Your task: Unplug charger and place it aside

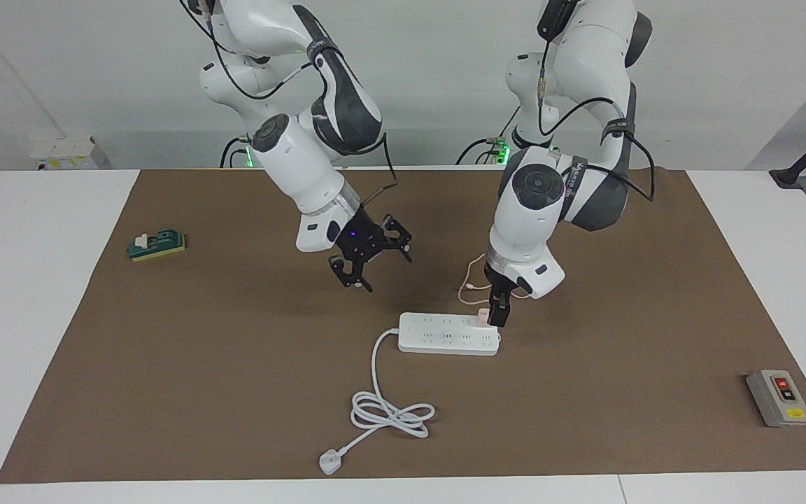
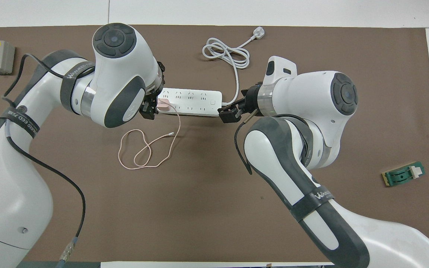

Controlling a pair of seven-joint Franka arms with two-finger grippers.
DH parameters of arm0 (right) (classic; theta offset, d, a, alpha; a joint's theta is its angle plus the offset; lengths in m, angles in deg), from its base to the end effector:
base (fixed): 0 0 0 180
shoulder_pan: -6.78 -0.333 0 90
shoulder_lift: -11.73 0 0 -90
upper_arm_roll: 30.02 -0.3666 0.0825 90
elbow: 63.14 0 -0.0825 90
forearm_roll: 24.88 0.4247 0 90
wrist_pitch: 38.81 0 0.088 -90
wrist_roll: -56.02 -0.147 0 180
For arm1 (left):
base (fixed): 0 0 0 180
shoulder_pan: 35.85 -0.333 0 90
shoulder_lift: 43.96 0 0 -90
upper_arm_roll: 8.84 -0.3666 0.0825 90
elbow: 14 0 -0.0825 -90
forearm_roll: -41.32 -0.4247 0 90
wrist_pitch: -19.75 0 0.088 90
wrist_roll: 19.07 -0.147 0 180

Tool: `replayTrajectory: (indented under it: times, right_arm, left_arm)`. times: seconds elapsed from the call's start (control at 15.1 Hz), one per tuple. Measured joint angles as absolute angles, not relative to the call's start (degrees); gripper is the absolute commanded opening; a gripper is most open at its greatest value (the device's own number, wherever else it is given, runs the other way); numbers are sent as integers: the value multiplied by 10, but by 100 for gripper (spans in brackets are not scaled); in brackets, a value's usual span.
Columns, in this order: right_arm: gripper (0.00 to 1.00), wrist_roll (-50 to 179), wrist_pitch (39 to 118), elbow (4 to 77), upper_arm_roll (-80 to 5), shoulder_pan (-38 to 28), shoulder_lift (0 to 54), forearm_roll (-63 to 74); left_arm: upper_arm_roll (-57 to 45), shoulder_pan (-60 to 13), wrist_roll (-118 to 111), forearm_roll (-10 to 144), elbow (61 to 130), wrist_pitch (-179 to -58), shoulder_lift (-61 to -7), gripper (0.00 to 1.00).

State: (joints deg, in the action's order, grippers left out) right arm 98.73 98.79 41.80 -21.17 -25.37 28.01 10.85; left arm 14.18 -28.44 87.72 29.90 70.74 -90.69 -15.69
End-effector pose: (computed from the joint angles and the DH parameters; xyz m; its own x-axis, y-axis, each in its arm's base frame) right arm 0.6475 0.3086 0.4028 0.6823 0.5755 0.4508 0.7091 -0.6711 -0.2165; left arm 0.6782 -0.3212 0.3981 0.2625 0.9649 0.0013 0.9649 -0.2625 -0.0042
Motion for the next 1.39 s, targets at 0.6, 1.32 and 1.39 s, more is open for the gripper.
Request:
replayTrajectory:
  times: [0.6, 1.32, 1.39]
  right_arm:
    - [100, 1192, 873, 333, -239, -234, 349, 43]
    - [100, 1193, 925, 245, -465, -85, 471, -206]
    - [100, 1193, 930, 241, -471, -80, 476, -211]
  left_arm:
    - [140, -287, 877, 299, 708, -914, -145, 100]
    - [127, -286, 887, 292, 709, -935, -120, 100]
    - [127, -286, 892, 292, 709, -935, -120, 100]
